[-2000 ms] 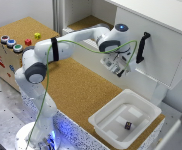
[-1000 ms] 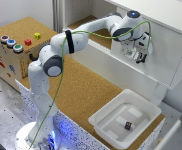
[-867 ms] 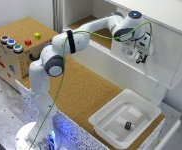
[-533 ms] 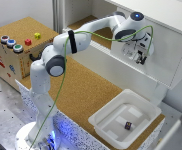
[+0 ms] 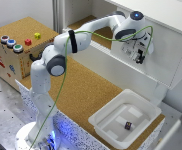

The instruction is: Move the door to the left

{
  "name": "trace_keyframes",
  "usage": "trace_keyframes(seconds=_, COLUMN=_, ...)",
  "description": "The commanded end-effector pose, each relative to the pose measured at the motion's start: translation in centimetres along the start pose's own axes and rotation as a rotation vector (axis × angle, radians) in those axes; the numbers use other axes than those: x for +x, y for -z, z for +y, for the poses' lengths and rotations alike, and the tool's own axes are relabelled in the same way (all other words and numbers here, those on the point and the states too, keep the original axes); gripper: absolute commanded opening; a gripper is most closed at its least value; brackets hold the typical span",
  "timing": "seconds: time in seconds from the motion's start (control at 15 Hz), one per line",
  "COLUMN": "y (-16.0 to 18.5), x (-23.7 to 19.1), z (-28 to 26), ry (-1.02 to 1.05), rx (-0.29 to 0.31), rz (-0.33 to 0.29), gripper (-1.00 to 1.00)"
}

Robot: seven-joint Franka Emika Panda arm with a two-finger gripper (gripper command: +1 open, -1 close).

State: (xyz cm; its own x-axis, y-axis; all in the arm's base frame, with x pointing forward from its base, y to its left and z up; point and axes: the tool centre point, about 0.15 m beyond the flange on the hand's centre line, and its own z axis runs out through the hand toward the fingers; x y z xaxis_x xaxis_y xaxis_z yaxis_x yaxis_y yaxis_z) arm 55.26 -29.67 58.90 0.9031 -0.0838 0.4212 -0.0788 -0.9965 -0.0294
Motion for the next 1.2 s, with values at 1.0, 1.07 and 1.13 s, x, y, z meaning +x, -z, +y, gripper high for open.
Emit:
trace_keyframes(seconds=1.0, y=-1.6, x=-0.8, z=-14.7, ry=0.109, rx=-0.052, rz=-0.071, gripper=-1.00)
trace_keyframes(seconds=1.07, y=-1.6, x=-1.0, z=-16.5, ry=0.100, rx=-0.073, rz=-0.065, gripper=-1.00)
trace_keyframes(seconds=1.13, y=-1.8, x=-1.1, z=-18.1, ry=0.096, rx=-0.077, rz=-0.072, gripper=-1.00)
